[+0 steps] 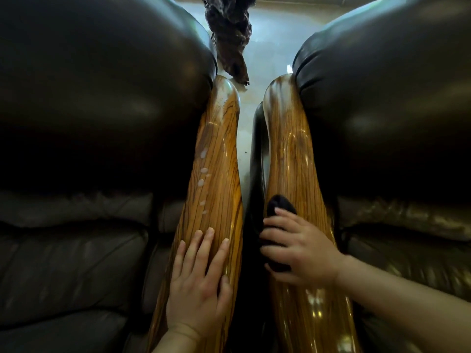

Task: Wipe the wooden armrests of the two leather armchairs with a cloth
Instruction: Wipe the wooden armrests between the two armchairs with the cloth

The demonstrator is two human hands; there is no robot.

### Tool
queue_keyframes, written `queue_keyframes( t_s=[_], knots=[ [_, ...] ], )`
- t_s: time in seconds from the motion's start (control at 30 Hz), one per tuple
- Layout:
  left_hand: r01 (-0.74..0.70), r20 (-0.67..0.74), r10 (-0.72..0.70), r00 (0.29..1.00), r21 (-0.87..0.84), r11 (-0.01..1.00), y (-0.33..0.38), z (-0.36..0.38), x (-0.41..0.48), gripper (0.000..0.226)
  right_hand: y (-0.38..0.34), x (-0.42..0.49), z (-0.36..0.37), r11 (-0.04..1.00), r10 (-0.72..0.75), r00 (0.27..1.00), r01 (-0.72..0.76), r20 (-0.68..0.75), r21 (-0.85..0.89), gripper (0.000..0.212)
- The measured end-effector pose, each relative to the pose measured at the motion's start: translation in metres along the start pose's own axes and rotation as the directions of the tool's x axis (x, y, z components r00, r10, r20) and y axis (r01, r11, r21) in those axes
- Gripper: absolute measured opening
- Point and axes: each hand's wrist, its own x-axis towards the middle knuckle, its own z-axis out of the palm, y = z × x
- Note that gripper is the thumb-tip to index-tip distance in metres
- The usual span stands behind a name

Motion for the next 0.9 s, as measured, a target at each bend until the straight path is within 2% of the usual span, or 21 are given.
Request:
queue_keyframes(
  t_s=[0.03, 0.1, 0.2, 0.27, 0.33, 0.43, 0.5, 0.6, 0.67, 0.7, 0.73, 0.8, 0.83, 0.87, 0.9],
  knots=[
    [-0.003, -0.002, 0.003, 1.000, 0.002, 1.000, -0.001, 0.000, 0.000, 0.066, 0.013, 0.013, -0.006, 0.998, 0.050, 0.999, -0.051, -0.016, -0.025, 0.028],
    [-0.002, -0.007, 0.002, 1.000, 0.006, 1.000, -0.001, 0.001, 0.001, 0.066, 0.042, 0.047, -0.018, 0.966, 0.250, 0.963, -0.255, -0.099, -0.046, 0.030],
    [-0.001, -0.019, 0.001, 1.000, -0.003, 1.000, 0.000, 0.002, -0.001, 0.065, 0.059, 0.070, -0.024, 0.842, 0.534, 0.820, -0.537, -0.205, 0.043, 0.034],
    [-0.005, -0.028, 0.005, 1.000, -0.007, 1.000, 0.000, 0.002, 0.000, 0.065, 0.042, 0.060, -0.013, 0.785, 0.616, 0.744, -0.608, -0.257, 0.118, 0.033],
    [-0.010, -0.028, 0.010, 1.000, -0.004, 1.000, -0.001, 0.003, 0.000, 0.064, 0.002, 0.026, 0.003, 0.792, 0.608, 0.744, -0.592, -0.277, 0.150, 0.033],
    [-0.011, -0.028, 0.011, 1.000, -0.004, 1.000, -0.001, 0.003, -0.001, 0.063, -0.072, -0.050, 0.044, 0.877, 0.481, 0.838, -0.463, -0.258, 0.130, 0.038],
    [-0.006, -0.028, 0.006, 1.000, -0.003, 1.000, 0.000, 0.002, 0.000, 0.063, -0.103, -0.090, 0.062, 0.903, 0.429, 0.868, -0.416, -0.252, 0.104, 0.045],
    [0.000, -0.027, 0.000, 1.000, 0.003, 1.000, 0.001, 0.002, -0.001, 0.062, -0.109, -0.103, 0.066, 0.887, 0.461, 0.856, -0.447, -0.235, 0.113, 0.049],
    [0.001, -0.024, -0.001, 1.000, 0.002, 1.000, 0.002, 0.001, -0.002, 0.061, -0.099, -0.091, 0.057, 0.856, 0.517, 0.820, -0.503, -0.247, 0.123, 0.048],
    [0.003, -0.018, -0.003, 1.000, 0.003, 1.000, 0.002, 0.001, -0.002, 0.061, -0.088, -0.082, 0.052, 0.818, 0.572, 0.772, -0.560, -0.278, 0.130, 0.048],
    [0.005, -0.014, -0.005, 1.000, 0.006, 1.000, 0.003, 0.001, -0.002, 0.061, -0.073, -0.071, 0.044, 0.750, 0.656, 0.689, -0.639, -0.307, 0.168, 0.049],
    [0.007, -0.013, -0.007, 1.000, 0.011, 1.000, 0.004, 0.002, -0.003, 0.061, -0.038, -0.044, 0.024, 0.526, 0.848, 0.451, -0.783, -0.279, 0.332, 0.054],
    [0.007, -0.012, -0.007, 1.000, 0.013, 1.000, 0.004, 0.001, -0.004, 0.061, -0.025, -0.031, 0.016, 0.444, 0.893, 0.370, -0.816, -0.256, 0.371, 0.056],
    [0.009, -0.013, -0.009, 1.000, 0.013, 1.000, 0.004, 0.001, -0.004, 0.061, -0.019, -0.020, 0.012, 0.420, 0.903, 0.345, -0.833, -0.256, 0.360, 0.057],
    [0.013, -0.013, -0.013, 1.000, 0.008, 1.000, 0.004, 0.000, -0.004, 0.061, -0.021, -0.012, 0.011, 0.444, 0.888, 0.362, -0.835, -0.282, 0.325, 0.056]
  ],
)
